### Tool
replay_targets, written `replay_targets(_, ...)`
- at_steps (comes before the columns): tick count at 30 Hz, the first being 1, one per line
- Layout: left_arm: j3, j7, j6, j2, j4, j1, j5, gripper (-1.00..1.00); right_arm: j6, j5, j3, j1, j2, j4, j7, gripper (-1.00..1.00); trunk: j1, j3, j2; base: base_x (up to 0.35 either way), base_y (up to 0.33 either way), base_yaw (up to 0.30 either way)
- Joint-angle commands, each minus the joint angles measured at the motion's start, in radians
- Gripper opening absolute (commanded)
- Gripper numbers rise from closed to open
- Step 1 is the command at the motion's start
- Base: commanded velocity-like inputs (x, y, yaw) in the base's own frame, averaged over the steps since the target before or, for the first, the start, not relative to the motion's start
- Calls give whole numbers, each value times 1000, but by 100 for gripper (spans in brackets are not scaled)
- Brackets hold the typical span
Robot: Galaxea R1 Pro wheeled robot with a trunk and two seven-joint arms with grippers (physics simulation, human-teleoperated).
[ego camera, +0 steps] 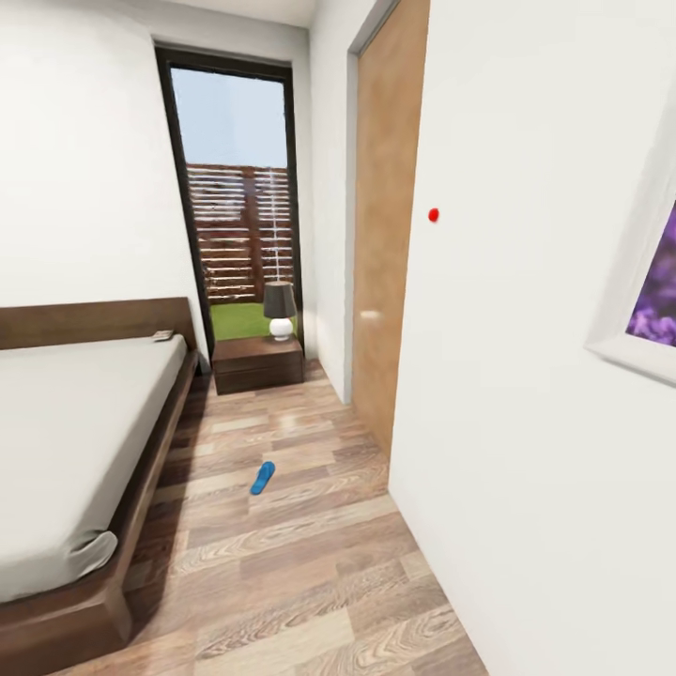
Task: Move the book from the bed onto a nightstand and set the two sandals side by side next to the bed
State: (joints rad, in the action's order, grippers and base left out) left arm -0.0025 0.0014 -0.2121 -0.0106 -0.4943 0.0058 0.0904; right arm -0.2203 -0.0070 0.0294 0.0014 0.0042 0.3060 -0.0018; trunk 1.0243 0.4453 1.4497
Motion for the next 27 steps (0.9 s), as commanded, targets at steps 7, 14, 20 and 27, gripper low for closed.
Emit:
replay_targets(7, -1, 0, -1, 0, -1, 0, 9, 100, -2, -1, 3, 0, 0, 1, 0, 100, 1, 1, 0, 261, 0, 1)
replay_targets(14, -1, 0, -1, 0, -1, 0, 9, 100, -2, -1, 4, 0, 0, 1, 0, 100, 1, 1, 0, 24, 0, 83)
replay_targets(20, -1, 0, -1, 0, -1, 0, 9, 100, -2, -1, 4, 0, 0, 1, -1, 100, 1, 1, 0, 2, 0, 265)
replay_targets(27, -1, 0, -1, 0, -1, 0, 9, 100, -2, -1, 4, 0, 0, 1, -1, 100, 1, 1, 0, 0, 0, 291)
